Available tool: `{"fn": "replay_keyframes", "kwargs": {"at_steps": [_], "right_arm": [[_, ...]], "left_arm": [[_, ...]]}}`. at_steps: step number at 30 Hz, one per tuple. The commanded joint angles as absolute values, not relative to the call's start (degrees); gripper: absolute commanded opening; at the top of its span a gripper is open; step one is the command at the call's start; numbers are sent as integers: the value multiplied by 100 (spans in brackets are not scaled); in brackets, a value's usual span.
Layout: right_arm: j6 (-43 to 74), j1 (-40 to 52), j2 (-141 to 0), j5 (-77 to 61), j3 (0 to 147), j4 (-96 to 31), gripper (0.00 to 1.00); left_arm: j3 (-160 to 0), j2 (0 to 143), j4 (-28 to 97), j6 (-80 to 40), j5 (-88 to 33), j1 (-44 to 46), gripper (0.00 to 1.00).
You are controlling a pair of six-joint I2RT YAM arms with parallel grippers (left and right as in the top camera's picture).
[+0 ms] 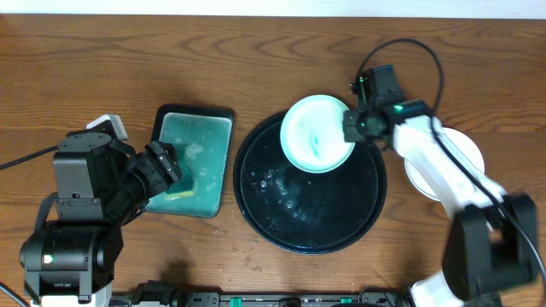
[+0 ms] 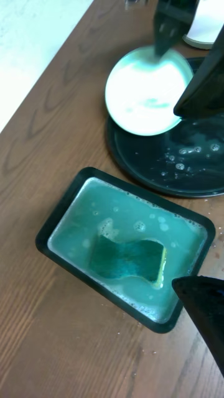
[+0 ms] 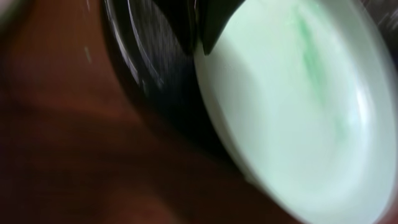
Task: Clean dirty plates on tray and stack at the side
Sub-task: 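Move right gripper to the last green plate and drag it onto tray center, then grasp the green sponge from the basin with the left gripper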
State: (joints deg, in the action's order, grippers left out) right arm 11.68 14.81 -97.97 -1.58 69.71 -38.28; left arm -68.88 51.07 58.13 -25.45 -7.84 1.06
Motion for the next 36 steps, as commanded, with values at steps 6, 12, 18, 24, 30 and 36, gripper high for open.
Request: {"fn": "replay_keyframes", "kwargs": {"at_steps": [6, 12, 18, 24, 30, 36], "right_arm": [[2777, 1518, -9454, -329, 6632, -5321, 1], [3601, 1564, -9655, -742, 5553, -4364, 4], [2182, 1503, -9445, -950, 5955, -4327, 31], [989, 1483, -8724, -930, 6751, -4720, 34], [913, 1483, -8084, -930, 6855, -4733, 36], [913, 1483, -8108, -777, 6816, -5280, 33]], "left_arm": [[-7026, 5096, 5824, -2510, -840, 89, 80], [-7026, 5096, 5822, -2512, -836, 89, 80], [-7026, 5096, 5937, -2515, -840, 89, 80], [-6687, 5358, 5972, -2204, -832, 99, 80], [-6119, 6543, 5988, -2213, -735, 97, 78], [-6141, 7557, 5927, -2154, -1068, 97, 75]]}}
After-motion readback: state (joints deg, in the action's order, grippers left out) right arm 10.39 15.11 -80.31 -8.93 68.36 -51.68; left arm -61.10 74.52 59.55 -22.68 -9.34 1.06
